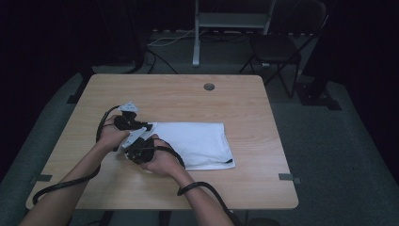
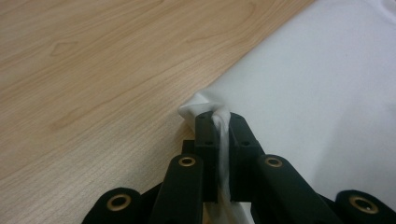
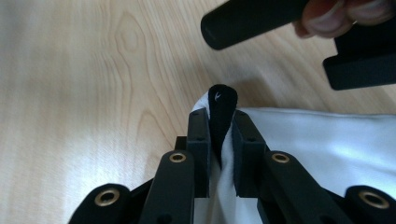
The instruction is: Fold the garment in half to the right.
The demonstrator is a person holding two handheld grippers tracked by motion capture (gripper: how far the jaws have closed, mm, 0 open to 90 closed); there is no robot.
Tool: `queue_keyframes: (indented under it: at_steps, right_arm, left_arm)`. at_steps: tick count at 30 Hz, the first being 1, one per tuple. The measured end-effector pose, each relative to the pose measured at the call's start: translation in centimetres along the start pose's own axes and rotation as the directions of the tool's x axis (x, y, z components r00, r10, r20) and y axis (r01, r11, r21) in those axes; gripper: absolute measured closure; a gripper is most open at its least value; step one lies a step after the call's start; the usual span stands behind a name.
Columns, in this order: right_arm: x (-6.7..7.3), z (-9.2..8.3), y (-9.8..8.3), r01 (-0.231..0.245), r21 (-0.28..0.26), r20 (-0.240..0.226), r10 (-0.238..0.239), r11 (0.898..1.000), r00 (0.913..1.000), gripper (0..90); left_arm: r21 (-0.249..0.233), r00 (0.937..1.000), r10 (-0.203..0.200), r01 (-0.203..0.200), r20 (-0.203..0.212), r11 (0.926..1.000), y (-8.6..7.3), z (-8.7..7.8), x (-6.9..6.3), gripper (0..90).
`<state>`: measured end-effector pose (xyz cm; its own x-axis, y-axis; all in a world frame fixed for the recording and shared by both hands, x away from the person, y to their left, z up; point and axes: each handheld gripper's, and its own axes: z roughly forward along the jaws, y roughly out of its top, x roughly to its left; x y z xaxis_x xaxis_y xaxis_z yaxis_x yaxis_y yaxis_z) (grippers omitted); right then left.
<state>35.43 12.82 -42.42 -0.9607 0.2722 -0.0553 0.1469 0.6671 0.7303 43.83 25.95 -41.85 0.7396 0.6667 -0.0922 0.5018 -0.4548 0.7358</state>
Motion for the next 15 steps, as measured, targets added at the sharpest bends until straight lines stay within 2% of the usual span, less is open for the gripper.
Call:
queue_keyframes:
  at_steps: [15]
  right_arm:
    - [0.0, -1.4, 1.2, -0.022, -0.082, -0.017, 0.021, 0.996, 0.9996, 80.1]
  left_arm:
    - [-0.039, 0.9998, -0.012, 0.011, -0.014, 0.9992, 1.0, -1.9, 0.1, 85.1]
